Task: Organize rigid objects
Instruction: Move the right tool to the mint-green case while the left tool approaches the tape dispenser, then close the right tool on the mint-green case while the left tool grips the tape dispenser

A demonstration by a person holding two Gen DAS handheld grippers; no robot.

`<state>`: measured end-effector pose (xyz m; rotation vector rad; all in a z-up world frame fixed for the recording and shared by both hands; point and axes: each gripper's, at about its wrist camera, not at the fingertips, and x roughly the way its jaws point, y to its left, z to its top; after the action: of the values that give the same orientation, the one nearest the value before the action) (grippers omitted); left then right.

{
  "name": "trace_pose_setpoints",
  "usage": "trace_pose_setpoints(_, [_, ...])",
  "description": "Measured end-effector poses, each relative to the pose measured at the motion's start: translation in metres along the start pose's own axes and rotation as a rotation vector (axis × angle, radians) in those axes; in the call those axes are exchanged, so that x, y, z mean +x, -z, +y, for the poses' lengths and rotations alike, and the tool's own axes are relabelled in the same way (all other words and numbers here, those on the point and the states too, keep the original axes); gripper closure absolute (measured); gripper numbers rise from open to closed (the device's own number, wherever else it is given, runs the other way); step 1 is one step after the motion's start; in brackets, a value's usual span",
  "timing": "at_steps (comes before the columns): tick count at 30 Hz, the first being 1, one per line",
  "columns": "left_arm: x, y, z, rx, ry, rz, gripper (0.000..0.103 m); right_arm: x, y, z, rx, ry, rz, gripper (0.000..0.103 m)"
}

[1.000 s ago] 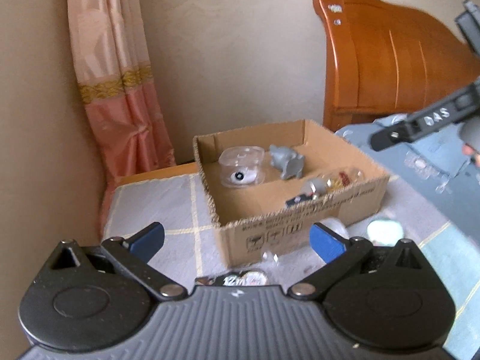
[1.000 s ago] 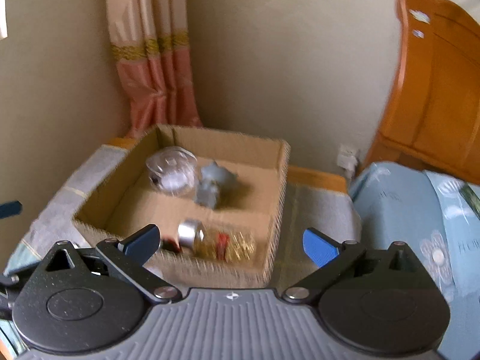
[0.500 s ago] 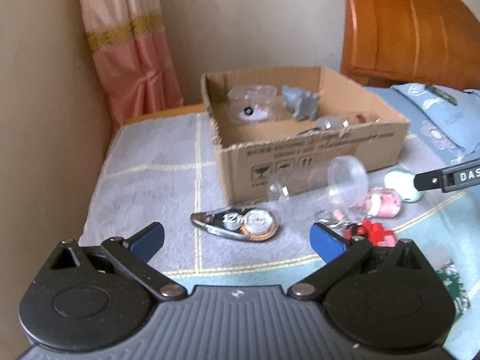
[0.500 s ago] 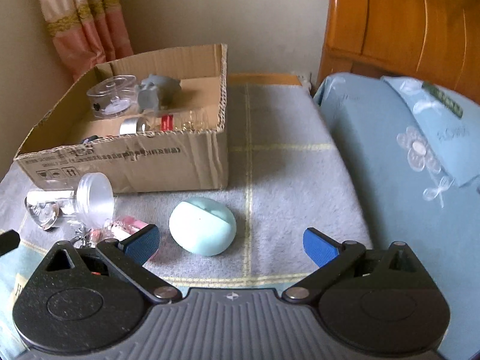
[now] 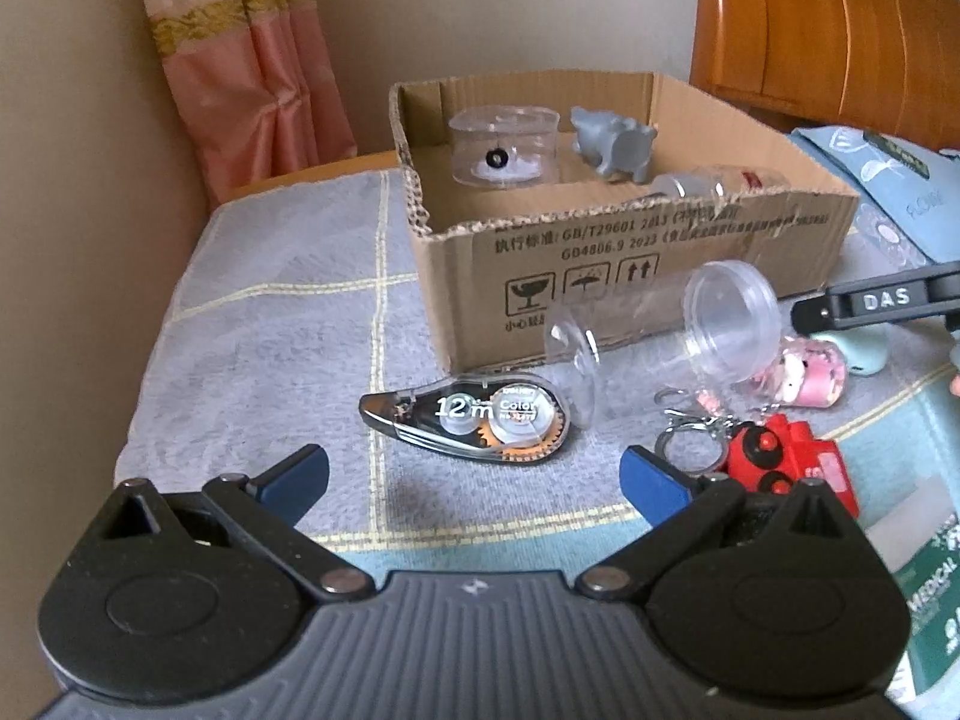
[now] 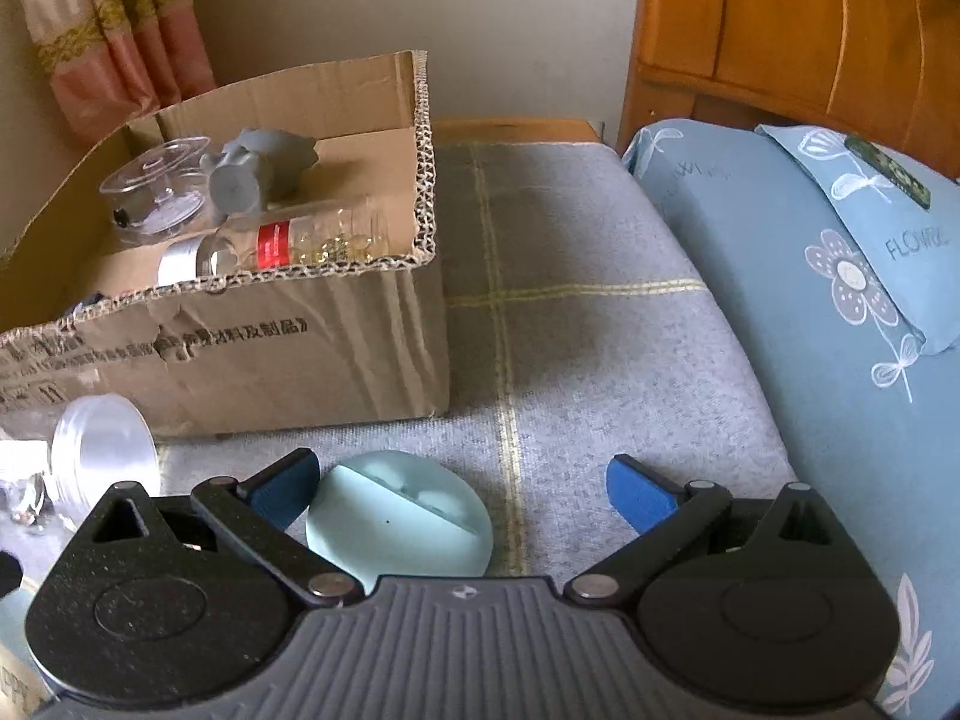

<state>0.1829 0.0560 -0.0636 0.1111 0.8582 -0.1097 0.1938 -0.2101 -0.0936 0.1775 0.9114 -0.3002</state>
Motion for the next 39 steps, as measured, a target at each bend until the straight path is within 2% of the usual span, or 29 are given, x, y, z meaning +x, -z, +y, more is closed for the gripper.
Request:
trace_pose_setpoints(3, [0.01,-0.002,0.001,-0.011,0.008,0.013,0.001,0.002,0.002,0.001,-0.045,0.027,0.006,0.0])
trace_pose_setpoints(7, [0.022,-0.003,0.005,-0.032,0.011,0.035,0.0,-0.002,0.011,-0.004,-0.057,0.012,-0.017,0.0])
trace_pose_setpoints(12, [0.029,-0.005,0.012,-0.04,0.047,0.019,0.0,-0.008,0.02,-0.008,-0.063,0.01,-0.053,0.0])
trace_pose_setpoints(21, [0.03,-0.002,0.033,-0.058,0.027,0.002,0.0,-0.01,0.025,-0.01,-0.064,0.009,-0.077,0.0])
trace_pose_setpoints(32, [0.036,-0.008,0.037,-0.006,0.064,-0.011,0.0,-0.013,0.027,-0.006,-0.058,0.013,-0.06,0.0])
trace_pose_setpoints(37, [0.036,-0.01,0.034,0.007,0.064,-0.004,0.003,-0.013,0.028,-0.005,-0.058,0.013,-0.059,0.0])
trace_pose_setpoints(39, [0.034,-0.01,0.034,0.012,0.073,-0.006,0.009,-0.013,0.028,-0.005,-0.057,0.012,-0.059,0.0])
